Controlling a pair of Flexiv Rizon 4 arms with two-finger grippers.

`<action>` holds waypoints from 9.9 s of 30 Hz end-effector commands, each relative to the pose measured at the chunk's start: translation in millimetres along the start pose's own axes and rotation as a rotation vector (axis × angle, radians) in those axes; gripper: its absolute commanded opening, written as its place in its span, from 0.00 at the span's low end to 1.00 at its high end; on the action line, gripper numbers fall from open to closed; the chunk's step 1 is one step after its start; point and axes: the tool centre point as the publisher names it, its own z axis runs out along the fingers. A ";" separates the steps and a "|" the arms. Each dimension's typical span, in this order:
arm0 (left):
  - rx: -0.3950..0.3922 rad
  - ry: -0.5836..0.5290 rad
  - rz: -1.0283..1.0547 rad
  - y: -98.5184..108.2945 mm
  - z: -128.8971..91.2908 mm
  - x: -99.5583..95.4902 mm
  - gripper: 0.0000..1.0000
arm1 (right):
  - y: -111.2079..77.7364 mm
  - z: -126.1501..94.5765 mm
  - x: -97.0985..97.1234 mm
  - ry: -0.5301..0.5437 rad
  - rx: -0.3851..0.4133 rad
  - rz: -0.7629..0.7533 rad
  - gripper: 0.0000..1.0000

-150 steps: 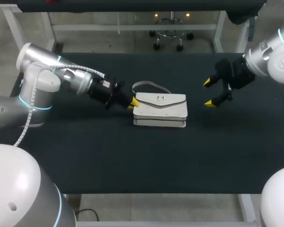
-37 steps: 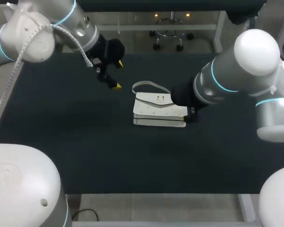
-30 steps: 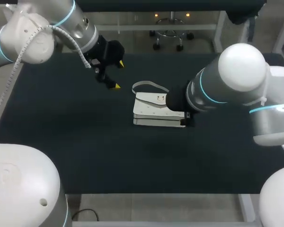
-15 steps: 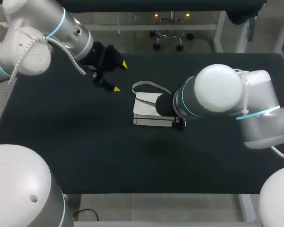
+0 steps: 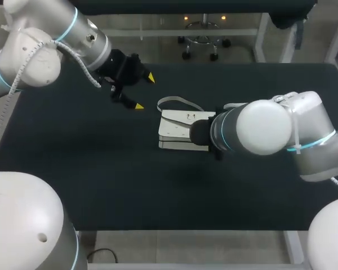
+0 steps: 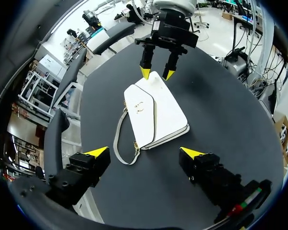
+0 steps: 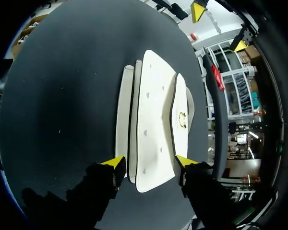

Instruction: Pick up the bag, open it, inspect its contents, close it, and place it on the opposite side

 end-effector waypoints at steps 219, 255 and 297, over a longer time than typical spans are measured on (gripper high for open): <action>0.153 0.063 -0.278 0.5 168.2 -43.6 0.00 | 10.8 14.6 11.7 -0.049 -0.040 -0.052 0.00; 0.160 0.007 -0.312 -5.2 131.4 -55.3 0.00 | 28.2 -64.5 -20.1 0.098 -0.020 -0.036 0.18; 0.093 -0.080 -0.299 -46.9 43.2 -78.5 0.00 | 33.5 -100.4 -81.6 0.080 -0.058 -0.092 0.00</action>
